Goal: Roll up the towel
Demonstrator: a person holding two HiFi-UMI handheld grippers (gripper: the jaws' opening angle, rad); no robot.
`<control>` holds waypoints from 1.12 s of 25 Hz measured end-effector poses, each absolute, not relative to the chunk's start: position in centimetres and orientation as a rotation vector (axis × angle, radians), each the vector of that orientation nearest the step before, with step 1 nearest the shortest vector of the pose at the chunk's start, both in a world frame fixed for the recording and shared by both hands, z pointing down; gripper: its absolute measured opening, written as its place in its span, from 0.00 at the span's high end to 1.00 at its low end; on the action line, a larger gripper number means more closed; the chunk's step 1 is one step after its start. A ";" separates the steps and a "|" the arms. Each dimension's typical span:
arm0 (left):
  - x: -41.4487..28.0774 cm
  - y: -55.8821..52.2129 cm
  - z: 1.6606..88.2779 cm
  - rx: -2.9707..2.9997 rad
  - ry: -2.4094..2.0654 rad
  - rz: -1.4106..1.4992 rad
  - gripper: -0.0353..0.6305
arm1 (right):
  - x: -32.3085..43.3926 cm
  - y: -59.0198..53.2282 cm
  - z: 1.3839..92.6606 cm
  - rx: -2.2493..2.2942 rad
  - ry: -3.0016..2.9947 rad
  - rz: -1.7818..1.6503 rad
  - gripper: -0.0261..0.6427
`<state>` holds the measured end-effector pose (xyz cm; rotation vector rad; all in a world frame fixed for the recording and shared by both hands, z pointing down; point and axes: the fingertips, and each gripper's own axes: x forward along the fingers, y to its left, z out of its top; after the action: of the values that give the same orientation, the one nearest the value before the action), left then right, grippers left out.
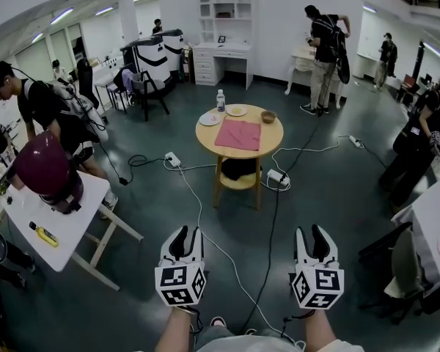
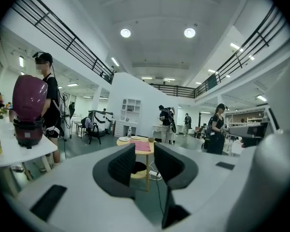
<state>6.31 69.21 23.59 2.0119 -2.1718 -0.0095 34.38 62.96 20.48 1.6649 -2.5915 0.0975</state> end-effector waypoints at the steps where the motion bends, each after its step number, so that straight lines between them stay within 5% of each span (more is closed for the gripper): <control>1: 6.2 69.2 23.5 2.013 -2.176 -0.013 0.74 | 34.5 63.0 20.4 1.672 -2.591 0.097 0.71; 13: 4.6 69.0 22.7 2.013 -2.241 -0.020 0.21 | 35.5 62.5 20.1 1.774 -2.572 0.056 0.34; 19: 2.4 68.8 23.3 2.001 -2.234 -0.015 0.16 | 34.3 62.0 20.7 1.802 -2.544 0.063 0.22; 28: -3.8 68.5 24.5 1.959 -2.235 -0.020 0.16 | 32.0 61.2 21.7 1.864 -2.453 0.102 0.20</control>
<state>-3.76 68.45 24.52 1.9589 -2.2345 -0.0201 31.98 61.21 21.73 1.8636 -2.4528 0.1018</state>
